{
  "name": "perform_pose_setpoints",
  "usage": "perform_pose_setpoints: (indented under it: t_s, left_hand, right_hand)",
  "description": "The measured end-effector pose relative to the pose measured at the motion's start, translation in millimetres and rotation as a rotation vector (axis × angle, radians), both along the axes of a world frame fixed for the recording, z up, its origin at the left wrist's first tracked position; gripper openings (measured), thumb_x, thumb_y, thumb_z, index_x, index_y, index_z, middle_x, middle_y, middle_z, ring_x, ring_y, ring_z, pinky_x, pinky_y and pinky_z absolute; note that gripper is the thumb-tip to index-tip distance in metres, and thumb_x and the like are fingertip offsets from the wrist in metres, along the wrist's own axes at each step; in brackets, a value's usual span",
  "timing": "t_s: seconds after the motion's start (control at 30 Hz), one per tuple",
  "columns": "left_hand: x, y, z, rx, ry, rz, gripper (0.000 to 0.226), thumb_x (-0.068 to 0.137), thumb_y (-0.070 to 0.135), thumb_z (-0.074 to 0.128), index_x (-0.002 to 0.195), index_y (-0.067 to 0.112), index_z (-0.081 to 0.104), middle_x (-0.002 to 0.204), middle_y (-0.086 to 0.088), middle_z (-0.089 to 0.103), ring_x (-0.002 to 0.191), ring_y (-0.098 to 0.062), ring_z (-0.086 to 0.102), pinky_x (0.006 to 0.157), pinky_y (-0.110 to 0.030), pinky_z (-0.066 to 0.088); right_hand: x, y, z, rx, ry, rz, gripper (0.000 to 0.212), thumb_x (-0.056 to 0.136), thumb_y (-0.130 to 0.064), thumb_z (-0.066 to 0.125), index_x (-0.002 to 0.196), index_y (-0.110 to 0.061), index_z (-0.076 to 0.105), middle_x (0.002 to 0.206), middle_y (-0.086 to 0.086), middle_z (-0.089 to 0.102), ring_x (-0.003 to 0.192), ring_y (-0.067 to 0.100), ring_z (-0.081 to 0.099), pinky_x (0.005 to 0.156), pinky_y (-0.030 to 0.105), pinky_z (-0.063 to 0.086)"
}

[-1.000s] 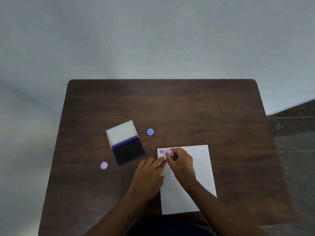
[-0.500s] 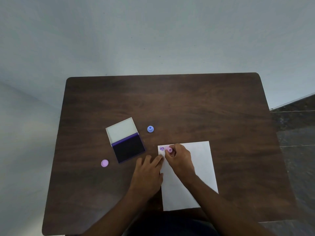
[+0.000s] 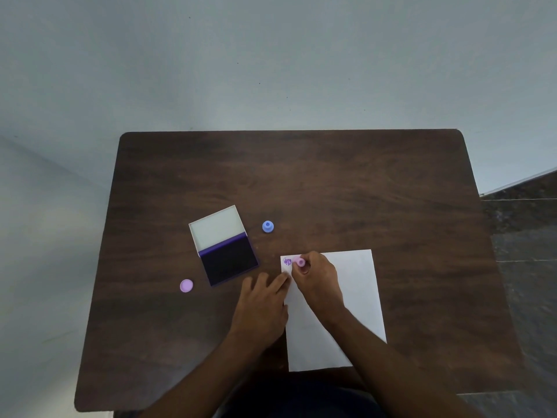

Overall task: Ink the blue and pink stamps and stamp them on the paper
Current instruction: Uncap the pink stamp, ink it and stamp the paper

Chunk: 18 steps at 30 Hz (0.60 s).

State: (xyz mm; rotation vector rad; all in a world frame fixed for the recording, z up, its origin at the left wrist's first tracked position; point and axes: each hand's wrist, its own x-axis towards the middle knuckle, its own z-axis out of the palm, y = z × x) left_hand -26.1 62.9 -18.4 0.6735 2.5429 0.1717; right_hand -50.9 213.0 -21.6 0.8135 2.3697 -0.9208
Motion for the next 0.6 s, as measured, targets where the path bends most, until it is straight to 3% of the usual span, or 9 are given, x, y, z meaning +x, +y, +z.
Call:
perform_pose_setpoints:
  t_s: [0.6]
  left_hand:
    - [1.9,0.1,-4.5,0.018,-0.026,0.034,0.062,0.096,0.053,0.038,0.151,0.029,0.024,0.153,0.006,0.039,0.133,-0.018,0.039,0.117,-0.039,0.019]
  right_hand:
    - [-5.2,0.5,-7.2,-0.001,-0.016,-0.004,0.04,0.083,-0.04,0.068,0.111,-0.014,0.057,0.118,0.005,0.065,0.096,0.018,0.062,0.077,0.018,0.041]
